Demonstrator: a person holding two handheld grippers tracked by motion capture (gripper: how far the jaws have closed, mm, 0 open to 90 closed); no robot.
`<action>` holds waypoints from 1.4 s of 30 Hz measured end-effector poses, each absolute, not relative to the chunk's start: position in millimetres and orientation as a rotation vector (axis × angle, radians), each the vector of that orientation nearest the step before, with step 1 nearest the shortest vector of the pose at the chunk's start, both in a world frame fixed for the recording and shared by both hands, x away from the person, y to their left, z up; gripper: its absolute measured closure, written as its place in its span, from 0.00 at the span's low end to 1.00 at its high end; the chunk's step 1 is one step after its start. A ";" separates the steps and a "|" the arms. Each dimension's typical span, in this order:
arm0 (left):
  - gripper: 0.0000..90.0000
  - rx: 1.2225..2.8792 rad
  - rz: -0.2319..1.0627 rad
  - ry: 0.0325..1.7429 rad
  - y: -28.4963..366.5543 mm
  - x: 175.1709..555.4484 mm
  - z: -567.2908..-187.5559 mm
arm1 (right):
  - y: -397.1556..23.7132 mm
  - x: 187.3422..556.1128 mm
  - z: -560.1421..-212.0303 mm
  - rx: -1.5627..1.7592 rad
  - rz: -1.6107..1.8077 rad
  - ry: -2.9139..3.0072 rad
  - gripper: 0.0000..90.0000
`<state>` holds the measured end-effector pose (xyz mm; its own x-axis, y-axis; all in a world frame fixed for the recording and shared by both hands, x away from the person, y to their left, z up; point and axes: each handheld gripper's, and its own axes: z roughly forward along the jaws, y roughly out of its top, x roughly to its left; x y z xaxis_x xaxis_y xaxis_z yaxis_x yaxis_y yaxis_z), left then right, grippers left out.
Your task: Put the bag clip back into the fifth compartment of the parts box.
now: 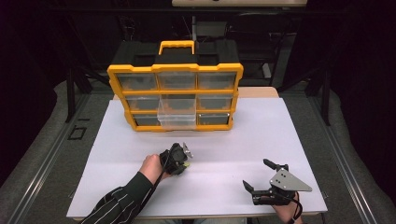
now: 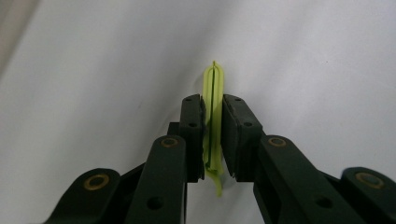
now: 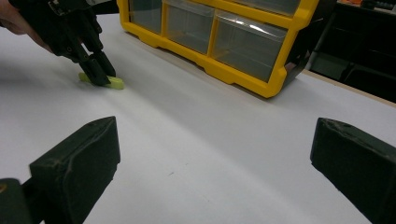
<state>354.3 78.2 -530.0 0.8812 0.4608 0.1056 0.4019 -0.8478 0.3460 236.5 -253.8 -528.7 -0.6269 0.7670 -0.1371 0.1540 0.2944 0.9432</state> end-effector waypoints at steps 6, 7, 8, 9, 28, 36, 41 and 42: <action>0.89 2.738 0.239 0.639 77.9 355.5 -527.8 | -254.0 236.4 -528.6 0.819 1.346 1.976 0.01; 0.89 2.739 0.239 0.630 78.2 355.8 -526.1 | -254.0 236.5 -528.6 0.819 1.346 1.975 0.01; 0.89 2.740 0.235 0.633 78.3 355.5 -525.5 | -254.1 236.5 -528.6 0.819 1.347 1.974 0.01; 0.89 2.740 0.235 0.633 78.3 355.5 -525.5 | -254.1 236.5 -528.6 0.819 1.347 1.974 0.01; 0.89 2.750 0.236 0.596 86.3 357.1 -516.3 | -254.1 236.4 -528.5 0.820 1.345 1.974 0.01; 0.89 2.749 0.208 0.600 93.6 359.5 -511.9 | -254.0 236.3 -528.5 0.819 1.346 1.973 0.01; 0.89 2.753 0.208 0.600 97.9 361.4 -509.6 | -254.1 236.3 -528.5 0.820 1.346 1.974 0.01; 0.89 2.752 0.211 0.602 99.1 361.8 -509.0 | -254.1 236.4 -528.5 0.821 1.345 1.973 0.01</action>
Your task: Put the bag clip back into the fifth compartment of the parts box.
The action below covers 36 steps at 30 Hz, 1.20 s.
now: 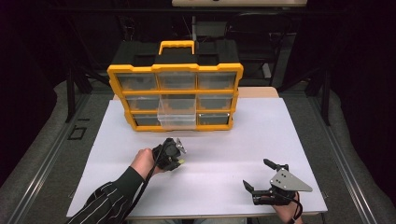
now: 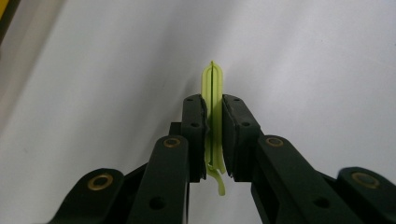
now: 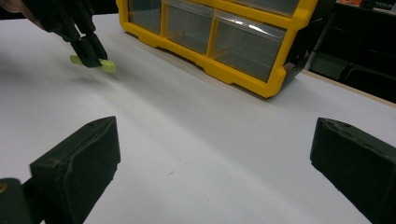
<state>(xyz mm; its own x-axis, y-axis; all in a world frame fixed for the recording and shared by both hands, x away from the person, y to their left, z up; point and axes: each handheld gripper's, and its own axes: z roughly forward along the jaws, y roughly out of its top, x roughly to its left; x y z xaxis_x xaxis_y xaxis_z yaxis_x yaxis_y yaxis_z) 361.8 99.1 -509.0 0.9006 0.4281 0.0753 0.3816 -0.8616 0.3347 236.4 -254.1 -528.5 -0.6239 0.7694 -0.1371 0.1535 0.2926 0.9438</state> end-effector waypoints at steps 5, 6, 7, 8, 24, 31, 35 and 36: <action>0.89 2.751 0.208 0.604 105.3 363.6 -506.4 | -254.2 236.3 -528.5 0.819 1.346 1.973 0.01; 0.89 2.750 0.213 0.603 106.7 364.1 -505.8 | -254.2 236.3 -528.5 0.819 1.346 1.973 0.01; 0.89 2.753 0.210 0.606 108.0 364.5 -504.9 | -254.1 236.3 -528.5 0.820 1.345 1.973 0.01; 0.89 2.754 0.212 0.604 109.3 365.1 -504.5 | -254.2 236.3 -528.5 0.820 1.346 1.972 0.01; 0.89 2.752 0.215 0.634 128.1 372.2 -496.5 | -254.2 236.4 -528.5 0.825 1.343 1.972 0.01; 0.89 2.755 0.219 0.640 132.6 373.9 -494.2 | -254.2 236.4 -528.5 0.826 1.342 1.973 0.01; 0.89 2.755 0.227 0.644 135.3 375.3 -493.6 | -254.3 236.5 -528.6 0.825 1.344 1.973 0.01; 0.89 2.757 0.225 0.644 136.1 375.7 -493.3 | -254.3 236.5 -528.6 0.826 1.344 1.972 0.01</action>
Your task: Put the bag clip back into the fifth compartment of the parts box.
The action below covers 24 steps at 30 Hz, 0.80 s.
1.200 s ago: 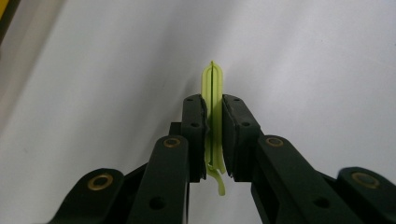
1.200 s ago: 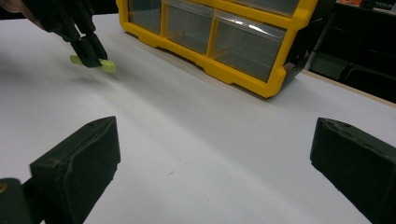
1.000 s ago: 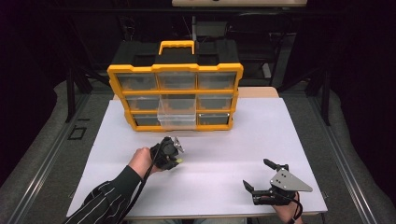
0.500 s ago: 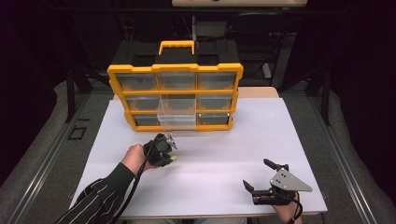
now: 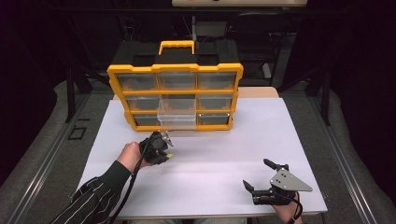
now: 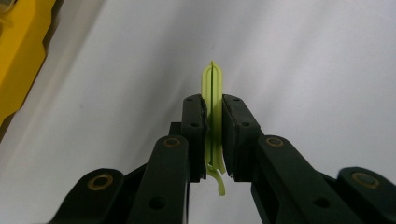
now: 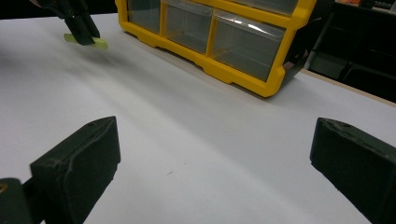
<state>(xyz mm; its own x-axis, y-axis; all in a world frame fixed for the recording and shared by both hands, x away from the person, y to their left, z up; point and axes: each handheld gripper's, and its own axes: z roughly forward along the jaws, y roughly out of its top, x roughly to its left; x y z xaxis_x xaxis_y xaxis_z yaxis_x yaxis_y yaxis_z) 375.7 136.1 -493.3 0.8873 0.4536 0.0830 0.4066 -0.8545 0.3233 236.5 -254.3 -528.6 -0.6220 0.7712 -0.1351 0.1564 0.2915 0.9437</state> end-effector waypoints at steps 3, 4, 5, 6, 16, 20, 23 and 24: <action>0.89 2.758 0.225 0.651 138.6 377.0 -492.9 | -254.3 236.5 -528.6 0.825 1.345 1.972 0.01; 0.89 2.757 0.223 0.654 139.5 377.6 -492.7 | -254.3 236.5 -528.6 0.825 1.343 1.973 0.01; 0.89 2.753 0.222 0.663 141.3 378.2 -492.4 | -254.3 236.5 -528.6 0.826 1.344 1.973 0.01; 0.89 2.755 0.221 0.664 142.1 378.5 -492.1 | -254.3 236.4 -528.6 0.825 1.343 1.973 0.01; 0.89 2.752 0.222 0.678 149.1 383.0 -490.3 | -254.2 236.5 -528.7 0.828 1.342 1.974 0.01; 0.89 2.745 0.226 0.684 152.6 385.4 -487.6 | -254.3 236.5 -528.7 0.827 1.343 1.974 0.01; 0.89 2.747 0.221 0.688 155.6 387.7 -485.6 | -254.8 236.7 -528.7 0.829 1.346 1.971 0.01; 0.89 2.748 0.226 0.689 156.3 388.5 -484.8 | -254.6 236.7 -528.7 0.829 1.349 1.970 0.01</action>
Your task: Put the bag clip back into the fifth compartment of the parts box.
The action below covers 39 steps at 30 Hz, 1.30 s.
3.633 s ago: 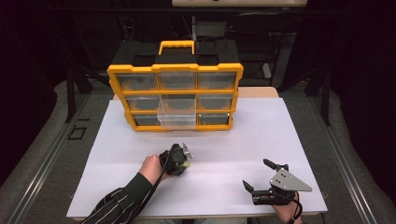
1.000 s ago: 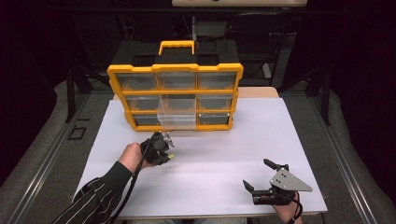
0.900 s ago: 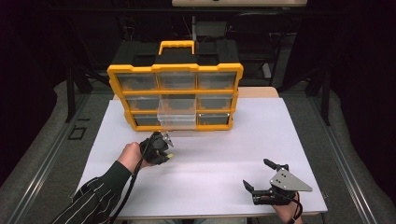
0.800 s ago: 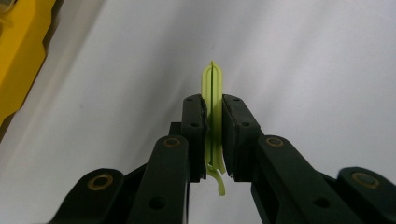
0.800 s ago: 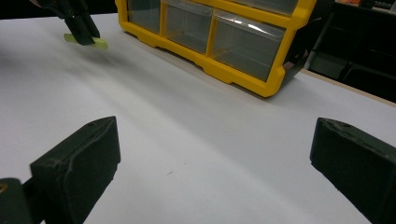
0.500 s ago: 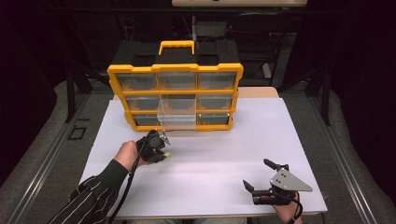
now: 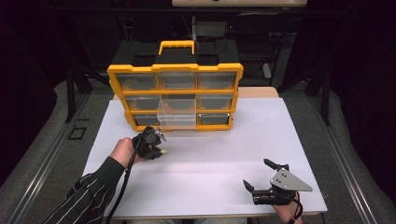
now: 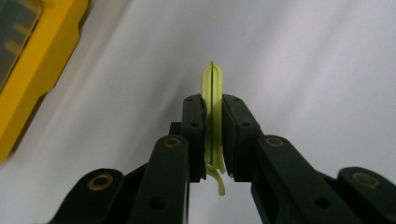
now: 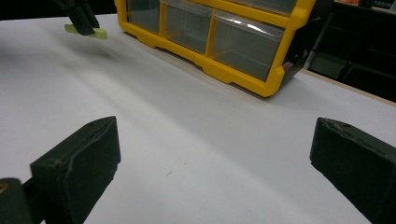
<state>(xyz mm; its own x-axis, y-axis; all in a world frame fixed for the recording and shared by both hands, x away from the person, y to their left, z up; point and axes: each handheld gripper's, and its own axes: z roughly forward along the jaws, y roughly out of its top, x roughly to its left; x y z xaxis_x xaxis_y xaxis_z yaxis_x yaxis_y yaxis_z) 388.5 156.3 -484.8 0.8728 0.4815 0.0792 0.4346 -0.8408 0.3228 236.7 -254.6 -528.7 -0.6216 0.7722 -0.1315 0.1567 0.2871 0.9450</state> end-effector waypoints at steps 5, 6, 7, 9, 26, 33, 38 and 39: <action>0.89 2.749 0.238 0.695 160.5 392.0 -480.3 | -253.9 236.3 -528.5 0.823 1.347 1.977 0.01; 0.89 2.749 0.243 0.701 161.7 392.7 -479.2 | -253.9 236.3 -528.5 0.823 1.347 1.977 0.01; 0.89 2.751 0.241 0.703 163.0 393.6 -478.2 | -253.9 236.4 -528.6 0.821 1.347 1.980 0.01; 0.89 2.748 0.243 0.711 165.5 395.5 -475.9 | -253.6 236.3 -528.6 0.819 1.349 1.980 0.01; 0.89 2.723 0.238 0.738 181.9 407.8 -463.3 | -253.6 237.3 -529.3 0.830 1.359 1.970 0.01; 0.89 2.734 0.255 0.721 184.3 415.1 -453.2 | -255.1 238.8 -529.5 0.841 1.356 1.967 0.01; 0.89 2.733 0.259 0.716 182.8 415.0 -450.6 | -252.0 238.9 -530.3 0.835 1.344 1.990 0.01; 0.89 2.733 0.259 0.716 182.8 415.0 -450.6 | -252.0 238.9 -530.3 0.835 1.344 1.990 0.01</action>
